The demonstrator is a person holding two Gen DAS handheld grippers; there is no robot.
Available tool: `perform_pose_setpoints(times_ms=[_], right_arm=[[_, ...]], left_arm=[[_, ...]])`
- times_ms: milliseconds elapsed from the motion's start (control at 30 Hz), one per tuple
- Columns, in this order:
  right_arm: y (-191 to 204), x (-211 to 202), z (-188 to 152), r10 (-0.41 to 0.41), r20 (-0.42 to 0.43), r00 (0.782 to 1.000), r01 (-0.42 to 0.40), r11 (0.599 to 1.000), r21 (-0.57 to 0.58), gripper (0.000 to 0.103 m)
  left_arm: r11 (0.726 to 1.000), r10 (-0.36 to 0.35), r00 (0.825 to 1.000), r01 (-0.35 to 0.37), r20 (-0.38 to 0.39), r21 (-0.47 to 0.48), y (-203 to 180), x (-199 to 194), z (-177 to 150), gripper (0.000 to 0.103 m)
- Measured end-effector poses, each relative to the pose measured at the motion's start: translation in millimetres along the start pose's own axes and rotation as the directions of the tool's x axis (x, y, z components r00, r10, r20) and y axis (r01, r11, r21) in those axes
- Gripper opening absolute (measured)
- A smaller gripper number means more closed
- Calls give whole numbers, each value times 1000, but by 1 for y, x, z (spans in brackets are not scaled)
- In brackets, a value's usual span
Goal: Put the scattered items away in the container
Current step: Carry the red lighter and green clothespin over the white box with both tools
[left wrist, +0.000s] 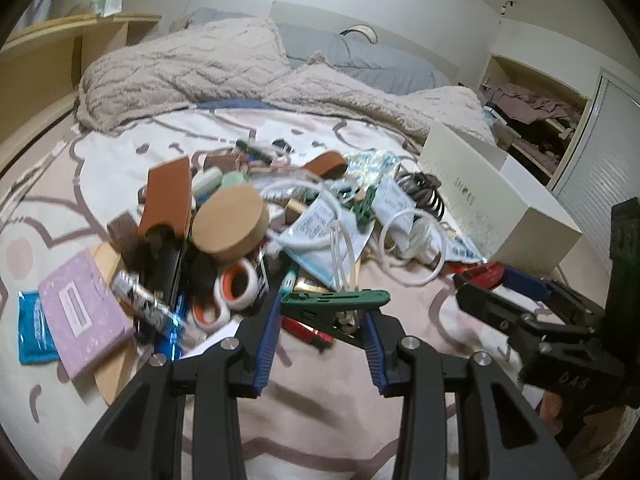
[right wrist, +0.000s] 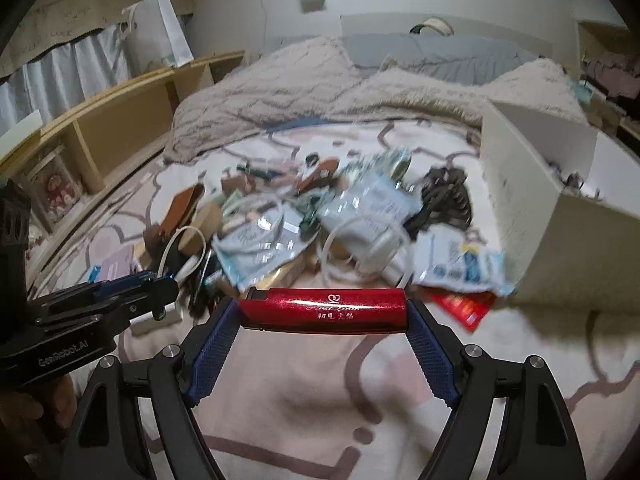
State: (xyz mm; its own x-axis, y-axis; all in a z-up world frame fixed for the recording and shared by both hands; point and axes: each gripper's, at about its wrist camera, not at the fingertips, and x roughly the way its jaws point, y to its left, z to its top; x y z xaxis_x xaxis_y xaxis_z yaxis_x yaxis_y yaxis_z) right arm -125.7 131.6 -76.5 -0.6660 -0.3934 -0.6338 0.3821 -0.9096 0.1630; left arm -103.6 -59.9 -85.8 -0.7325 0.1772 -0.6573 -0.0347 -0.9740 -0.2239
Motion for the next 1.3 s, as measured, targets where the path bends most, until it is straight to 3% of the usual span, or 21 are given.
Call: perform_pose_setpoints(times_ms=[267, 633, 833, 1033, 1300], right_arm=[[-25, -26, 48, -37, 110, 993, 37, 999, 7, 83], [-77, -46, 123, -99, 239, 966, 78, 992, 95, 83], [-118, -46, 136, -198, 224, 954, 172, 976, 130, 83], [-179, -45, 122, -324, 150, 934, 289, 932, 217, 83], [-238, -40, 92, -365, 11, 931, 344, 887, 309, 83]], left_arm=[[998, -31, 997, 28, 63, 49, -29, -3, 37, 38], [989, -117, 981, 102, 152, 103, -82, 6, 89, 38], [981, -181, 974, 168, 138, 101, -111, 22, 108, 38], [966, -229, 963, 207, 142, 154, -152, 34, 125, 38], [942, -289, 949, 259, 124, 213, -198, 43, 138, 38]])
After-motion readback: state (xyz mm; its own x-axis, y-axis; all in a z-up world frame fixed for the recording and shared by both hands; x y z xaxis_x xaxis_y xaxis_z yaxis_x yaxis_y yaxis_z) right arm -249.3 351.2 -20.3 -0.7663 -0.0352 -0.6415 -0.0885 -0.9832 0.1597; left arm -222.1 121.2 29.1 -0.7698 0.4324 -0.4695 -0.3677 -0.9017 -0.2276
